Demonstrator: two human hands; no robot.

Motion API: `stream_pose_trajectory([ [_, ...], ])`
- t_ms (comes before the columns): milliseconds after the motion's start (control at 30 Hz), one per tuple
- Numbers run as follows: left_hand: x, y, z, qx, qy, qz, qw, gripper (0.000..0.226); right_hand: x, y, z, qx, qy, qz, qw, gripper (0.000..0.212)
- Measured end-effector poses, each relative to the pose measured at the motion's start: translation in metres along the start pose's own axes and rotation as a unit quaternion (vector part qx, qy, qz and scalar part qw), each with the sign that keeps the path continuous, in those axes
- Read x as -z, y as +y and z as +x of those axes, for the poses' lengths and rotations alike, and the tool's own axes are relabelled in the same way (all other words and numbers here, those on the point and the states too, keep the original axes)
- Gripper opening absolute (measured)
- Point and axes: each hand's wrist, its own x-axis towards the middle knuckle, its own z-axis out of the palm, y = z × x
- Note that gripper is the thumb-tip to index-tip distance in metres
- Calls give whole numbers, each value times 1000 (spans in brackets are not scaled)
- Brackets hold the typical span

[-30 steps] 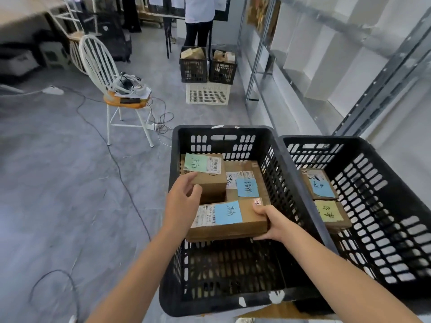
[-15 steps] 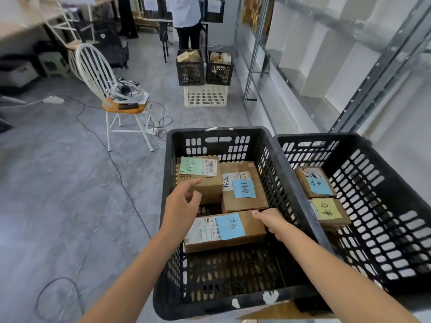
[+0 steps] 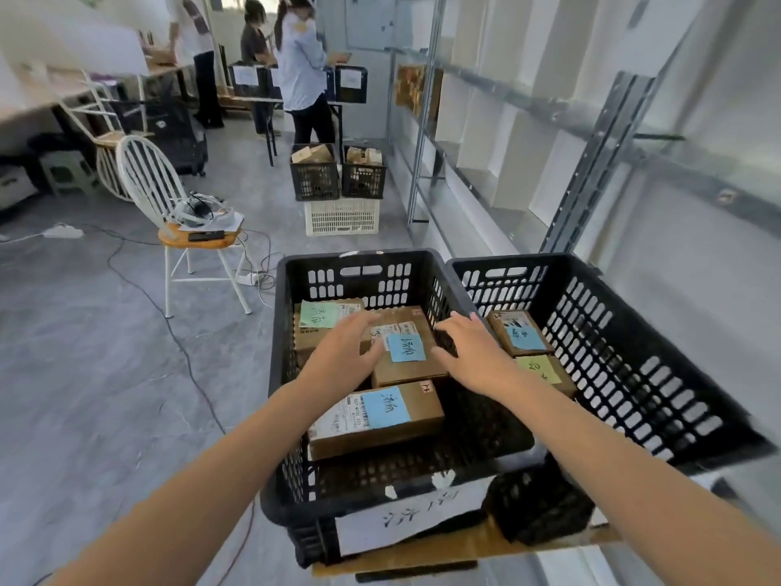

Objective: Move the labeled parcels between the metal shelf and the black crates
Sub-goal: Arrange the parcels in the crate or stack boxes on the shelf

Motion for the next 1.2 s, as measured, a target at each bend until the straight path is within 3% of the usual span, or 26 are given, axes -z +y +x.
stream_pose_trajectory([
  [333,-17,137,-4,-180,6,9,984,58,103,19,-114,-9,137,-48,989,64],
  [633,-71,283,-103,-315,-62,-44,946,62,160,63,-321,-145,219,-61,963,51],
  [833,-98,394,-185,-446,-77,-107,885,58,194,83,-465,-238,252,-105,932,62],
  [1100,-130,509,-286,-570,-117,-156,798,55,216,76,-621,-357,325,-152,863,52],
  [1200,-143,537,-323,-605,-165,-186,756,51,216,73,-673,-391,342,-171,837,48],
])
